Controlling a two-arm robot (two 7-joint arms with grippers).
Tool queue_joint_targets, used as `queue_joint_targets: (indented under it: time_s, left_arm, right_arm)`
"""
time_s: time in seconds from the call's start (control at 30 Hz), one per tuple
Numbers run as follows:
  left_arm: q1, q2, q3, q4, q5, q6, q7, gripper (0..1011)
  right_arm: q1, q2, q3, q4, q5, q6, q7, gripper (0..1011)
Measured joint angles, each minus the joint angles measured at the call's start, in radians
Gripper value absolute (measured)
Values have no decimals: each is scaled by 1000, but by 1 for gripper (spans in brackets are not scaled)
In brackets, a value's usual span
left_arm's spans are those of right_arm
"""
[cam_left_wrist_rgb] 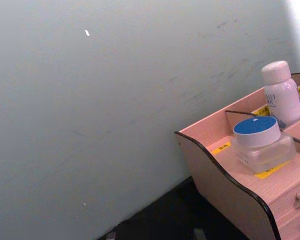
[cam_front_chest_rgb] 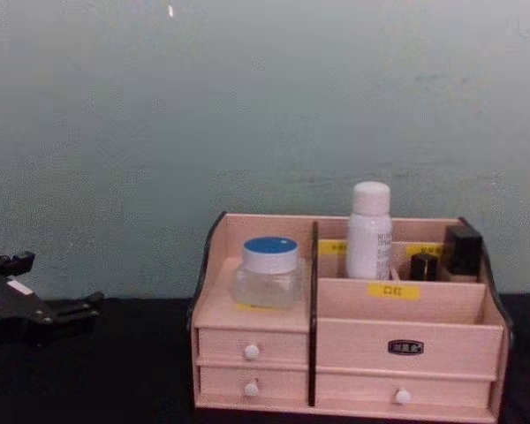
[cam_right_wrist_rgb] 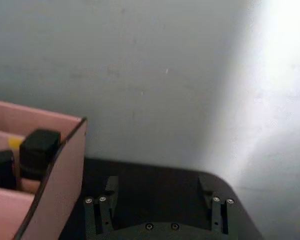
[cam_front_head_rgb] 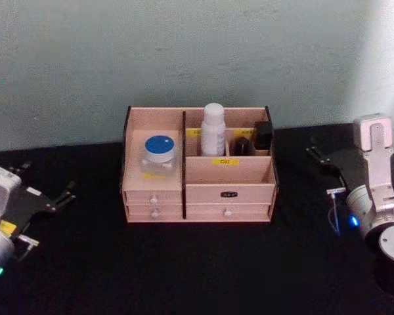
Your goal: Pick up the facial cleanser and watermelon frost from the table and place them into the tiered storage box.
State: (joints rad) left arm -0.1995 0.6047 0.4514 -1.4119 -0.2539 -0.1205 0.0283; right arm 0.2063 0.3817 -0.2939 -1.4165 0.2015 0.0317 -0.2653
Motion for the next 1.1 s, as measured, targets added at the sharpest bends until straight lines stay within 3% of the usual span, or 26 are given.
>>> queue_joint_targets:
  time_s: [0.27, 1.1]
  left_arm:
    - [0, 0, 0, 0, 0, 0, 0, 1001]
    - [0, 0, 0, 0, 0, 0, 0, 1001]
  right_arm:
    - [13, -22, 15, 47, 3, 28, 27, 1002]
    - [11, -19, 12, 42, 4, 24, 22, 1002]
